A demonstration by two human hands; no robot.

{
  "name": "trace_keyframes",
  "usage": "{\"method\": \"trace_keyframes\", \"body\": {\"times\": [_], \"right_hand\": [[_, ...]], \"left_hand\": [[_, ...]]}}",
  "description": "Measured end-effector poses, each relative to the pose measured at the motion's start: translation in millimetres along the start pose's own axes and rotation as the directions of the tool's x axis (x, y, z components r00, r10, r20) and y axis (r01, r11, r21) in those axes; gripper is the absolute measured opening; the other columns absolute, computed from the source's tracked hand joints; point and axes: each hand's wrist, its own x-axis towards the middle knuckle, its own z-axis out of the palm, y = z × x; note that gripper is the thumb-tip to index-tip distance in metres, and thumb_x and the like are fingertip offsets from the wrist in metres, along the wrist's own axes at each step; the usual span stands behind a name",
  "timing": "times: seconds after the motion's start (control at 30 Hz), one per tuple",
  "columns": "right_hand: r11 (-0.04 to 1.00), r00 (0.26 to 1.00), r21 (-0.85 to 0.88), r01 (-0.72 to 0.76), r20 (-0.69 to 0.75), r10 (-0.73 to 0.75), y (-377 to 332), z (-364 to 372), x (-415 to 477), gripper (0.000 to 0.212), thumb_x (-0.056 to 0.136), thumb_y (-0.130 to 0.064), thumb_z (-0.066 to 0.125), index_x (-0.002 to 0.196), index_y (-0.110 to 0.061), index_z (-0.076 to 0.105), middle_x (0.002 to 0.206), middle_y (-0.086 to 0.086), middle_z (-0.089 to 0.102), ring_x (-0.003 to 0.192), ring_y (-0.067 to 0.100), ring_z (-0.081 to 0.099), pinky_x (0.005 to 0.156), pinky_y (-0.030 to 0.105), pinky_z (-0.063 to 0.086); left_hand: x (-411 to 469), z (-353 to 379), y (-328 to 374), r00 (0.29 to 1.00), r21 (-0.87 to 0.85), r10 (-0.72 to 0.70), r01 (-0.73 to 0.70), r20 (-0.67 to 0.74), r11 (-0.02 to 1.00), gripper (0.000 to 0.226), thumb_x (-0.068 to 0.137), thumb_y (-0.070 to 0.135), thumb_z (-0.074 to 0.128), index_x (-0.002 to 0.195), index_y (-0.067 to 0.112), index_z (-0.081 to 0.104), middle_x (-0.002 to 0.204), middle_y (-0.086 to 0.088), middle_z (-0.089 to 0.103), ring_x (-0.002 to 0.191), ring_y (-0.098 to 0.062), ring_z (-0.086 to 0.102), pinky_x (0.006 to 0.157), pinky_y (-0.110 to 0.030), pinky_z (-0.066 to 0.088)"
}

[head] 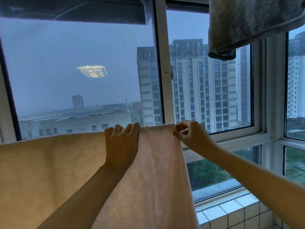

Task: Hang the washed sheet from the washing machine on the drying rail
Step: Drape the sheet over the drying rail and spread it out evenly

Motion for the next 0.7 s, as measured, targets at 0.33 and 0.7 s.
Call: {"method": "trace_keyframes", "body": {"times": [0.33,0.7], "right_hand": [[0.997,0.985,-0.031,-0.066,-0.162,0.060,3,-21,19,0.011,0.096,-0.014,0.049,0.093,-0.011,0.059,0.077,0.001,0.061,0.065,0.010,0.058,0.058,0.022,0.049],[0.989,0.998,-0.140,-0.037,0.049,0.044,27,5,39,0.014,0.094,-0.009,0.052,0.098,-0.002,0.064,0.088,0.010,0.065,0.073,0.013,0.058,0.069,0.019,0.051]], "left_hand": [[32,-33,4,0.987,-0.225,-0.150,0.160,0.059,0.961,0.023,0.098,0.029,0.043,0.086,0.018,0.060,0.073,-0.001,0.066,0.070,-0.030,0.062,0.063,-0.033,0.039],[45,-11,1,0.933,-0.226,-0.207,0.279,0.294,0.933,0.021,0.092,0.028,0.045,0.081,0.020,0.062,0.075,0.000,0.065,0.073,-0.025,0.059,0.063,-0.030,0.036]]}}
